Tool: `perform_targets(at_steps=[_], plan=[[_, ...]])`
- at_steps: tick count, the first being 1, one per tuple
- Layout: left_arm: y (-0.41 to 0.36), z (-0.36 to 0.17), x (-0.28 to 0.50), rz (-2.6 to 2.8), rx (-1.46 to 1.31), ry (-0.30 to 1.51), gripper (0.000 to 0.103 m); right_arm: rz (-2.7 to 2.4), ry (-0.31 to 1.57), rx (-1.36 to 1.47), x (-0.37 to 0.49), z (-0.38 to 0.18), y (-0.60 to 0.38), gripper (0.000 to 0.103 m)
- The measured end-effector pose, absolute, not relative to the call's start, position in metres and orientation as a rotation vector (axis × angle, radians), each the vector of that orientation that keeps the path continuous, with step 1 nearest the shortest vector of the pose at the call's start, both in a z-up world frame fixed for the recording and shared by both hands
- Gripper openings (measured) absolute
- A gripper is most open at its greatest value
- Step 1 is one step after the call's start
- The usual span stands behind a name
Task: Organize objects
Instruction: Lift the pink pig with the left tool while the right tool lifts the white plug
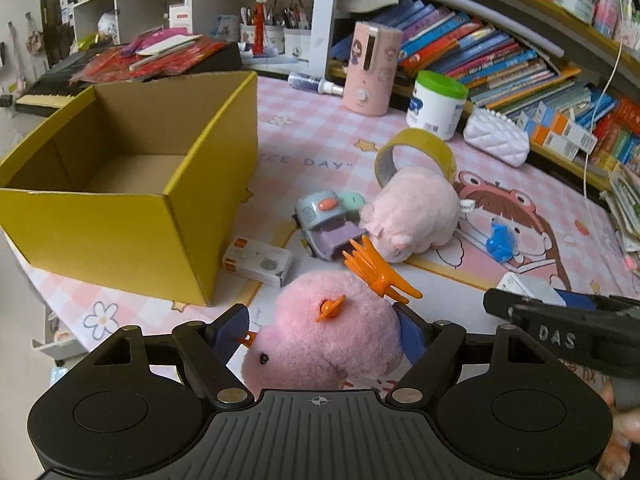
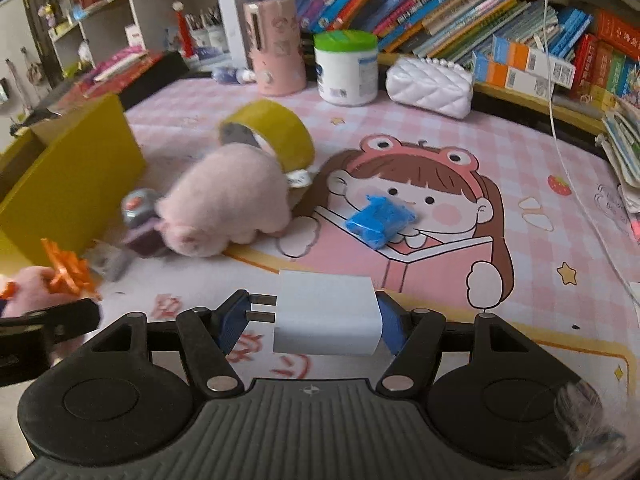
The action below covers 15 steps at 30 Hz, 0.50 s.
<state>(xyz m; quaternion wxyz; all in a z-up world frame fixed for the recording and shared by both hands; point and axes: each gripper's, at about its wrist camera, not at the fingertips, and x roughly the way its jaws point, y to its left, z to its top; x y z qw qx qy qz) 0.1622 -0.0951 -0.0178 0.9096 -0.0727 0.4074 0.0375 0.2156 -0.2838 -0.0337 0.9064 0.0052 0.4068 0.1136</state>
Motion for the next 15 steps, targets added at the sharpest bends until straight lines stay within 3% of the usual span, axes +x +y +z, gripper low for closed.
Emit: perform_targets(at_steps=[15], plan=[[-0.047, -0.011, 0.127, 0.016, -0.185, 0.804, 0.078, 0.252, 0.775, -0.062, 0.149, -0.002, -0.231, 0.064]])
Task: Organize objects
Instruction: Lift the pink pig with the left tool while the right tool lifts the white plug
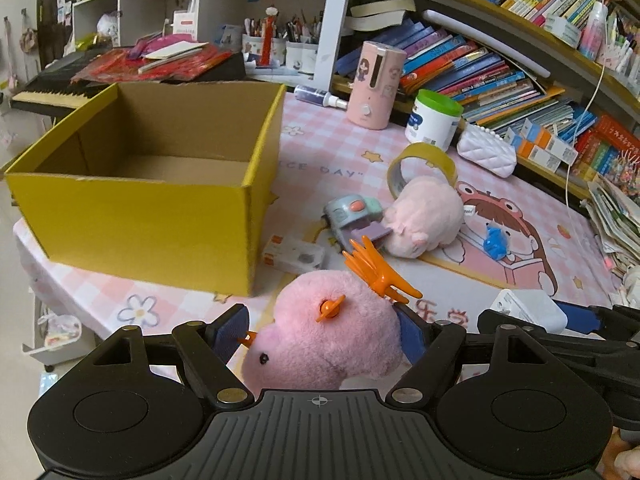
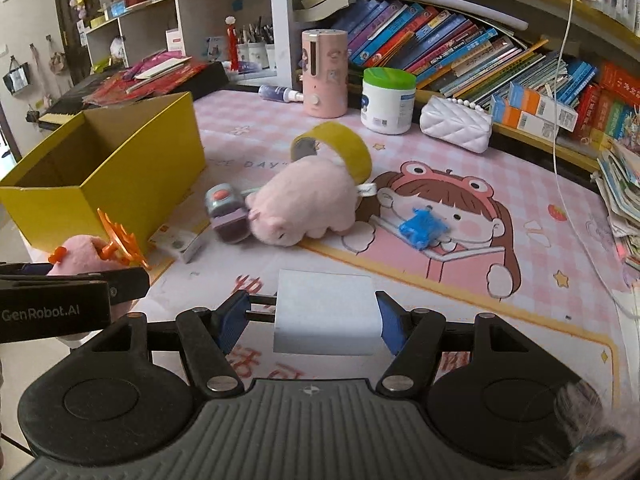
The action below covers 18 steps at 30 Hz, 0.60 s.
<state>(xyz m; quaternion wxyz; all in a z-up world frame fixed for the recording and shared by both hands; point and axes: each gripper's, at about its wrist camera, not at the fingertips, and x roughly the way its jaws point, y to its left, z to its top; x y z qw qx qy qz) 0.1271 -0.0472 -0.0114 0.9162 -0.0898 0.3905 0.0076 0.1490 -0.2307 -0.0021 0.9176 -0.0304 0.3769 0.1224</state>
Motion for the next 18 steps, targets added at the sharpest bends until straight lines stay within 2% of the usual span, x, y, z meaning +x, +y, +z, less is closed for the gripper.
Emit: perform_targets(at_steps=[18], plan=[[0.052, -0.02, 0.048, 0.011, -0.174, 0.836, 0.078, 0.22, 0.846, -0.098, 0.064, -0.014, -0.128, 0.064]])
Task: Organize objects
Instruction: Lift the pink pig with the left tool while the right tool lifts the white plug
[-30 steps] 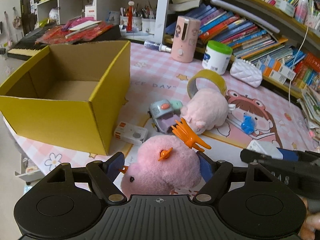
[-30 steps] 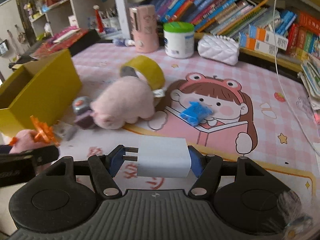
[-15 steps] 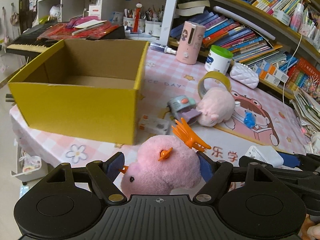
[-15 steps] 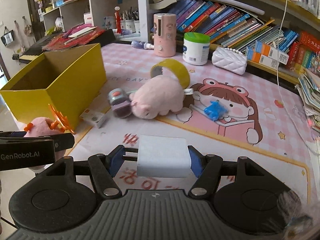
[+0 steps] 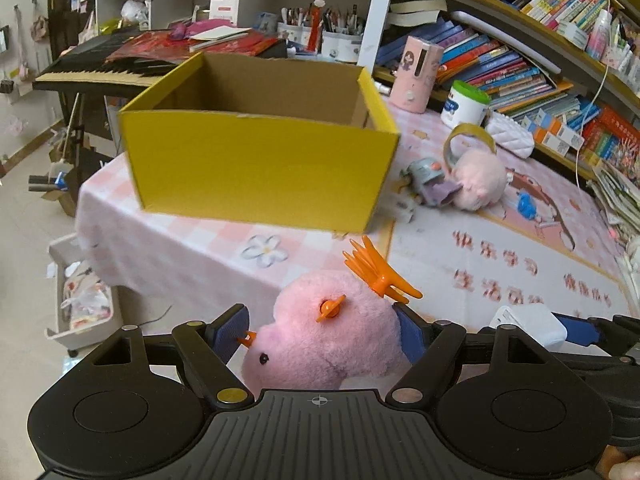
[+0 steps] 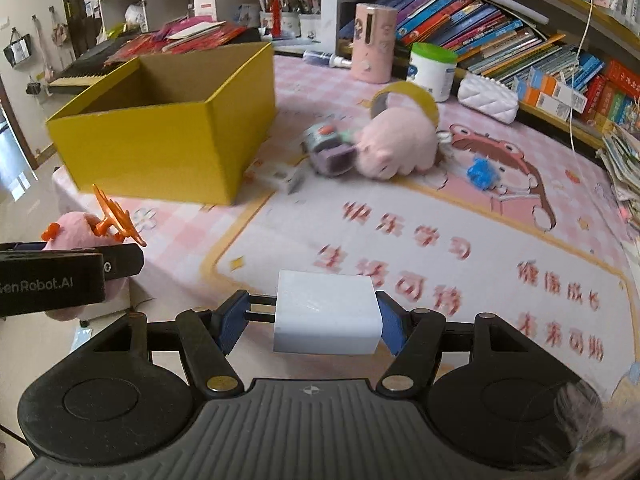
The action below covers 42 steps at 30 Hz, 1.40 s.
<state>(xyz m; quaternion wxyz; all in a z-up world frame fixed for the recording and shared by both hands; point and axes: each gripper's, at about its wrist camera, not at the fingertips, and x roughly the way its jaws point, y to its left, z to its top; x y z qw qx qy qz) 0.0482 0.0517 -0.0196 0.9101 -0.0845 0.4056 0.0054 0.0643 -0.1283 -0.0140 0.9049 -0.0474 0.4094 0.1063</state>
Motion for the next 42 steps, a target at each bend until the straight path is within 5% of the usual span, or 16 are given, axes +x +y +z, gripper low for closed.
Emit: perform_targets(at_steps=[42], plan=[[0.138, -0.012, -0.017, 0.015, -0.174, 0.794, 0.078, 0.238, 0.864, -0.084, -0.007, -0.016, -0.032, 0.064]])
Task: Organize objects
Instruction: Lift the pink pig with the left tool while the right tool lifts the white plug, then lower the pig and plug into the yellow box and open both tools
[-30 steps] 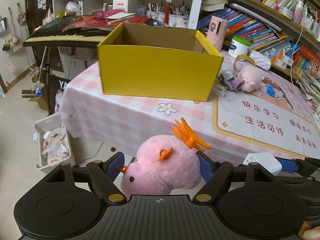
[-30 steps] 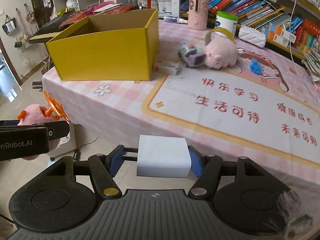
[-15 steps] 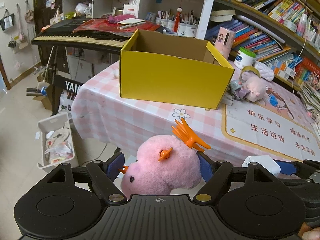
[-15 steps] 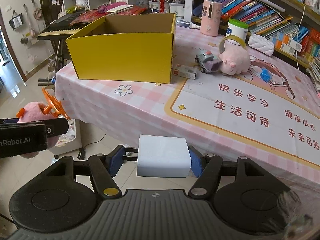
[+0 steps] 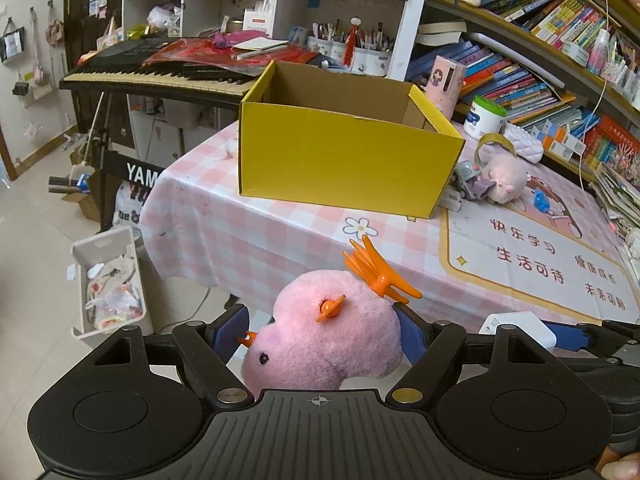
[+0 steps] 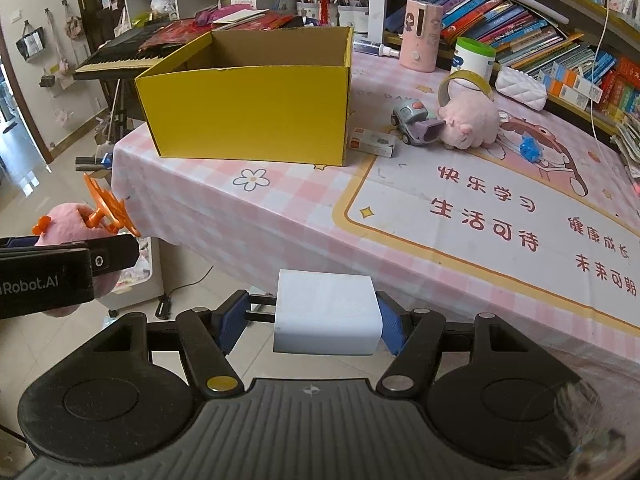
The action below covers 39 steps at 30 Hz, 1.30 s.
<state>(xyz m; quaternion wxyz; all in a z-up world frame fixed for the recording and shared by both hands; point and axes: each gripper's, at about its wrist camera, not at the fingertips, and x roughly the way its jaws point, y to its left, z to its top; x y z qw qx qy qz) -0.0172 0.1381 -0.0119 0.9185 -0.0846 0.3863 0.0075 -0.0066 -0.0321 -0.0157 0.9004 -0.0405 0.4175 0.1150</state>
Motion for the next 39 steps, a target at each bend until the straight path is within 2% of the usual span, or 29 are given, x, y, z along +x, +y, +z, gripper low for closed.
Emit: perform_targets(at_steps=[23, 31, 39], plan=[[0.144, -0.005, 0.001, 0.012, -0.17, 0.754, 0.078, 0.26, 0.868, -0.108, 0.012, -0.016, -0.02, 0.064], [0.148, 0.021, 0.031, 0.03, -0.135, 0.642, 0.078, 0.269, 0.732, -0.068, 0.041, 0.008, -0.017, 0.064], [0.146, 0.051, 0.085, 0.056, -0.116, 0.529, 0.078, 0.249, 0.578, -0.026, 0.107, 0.049, -0.019, 0.064]])
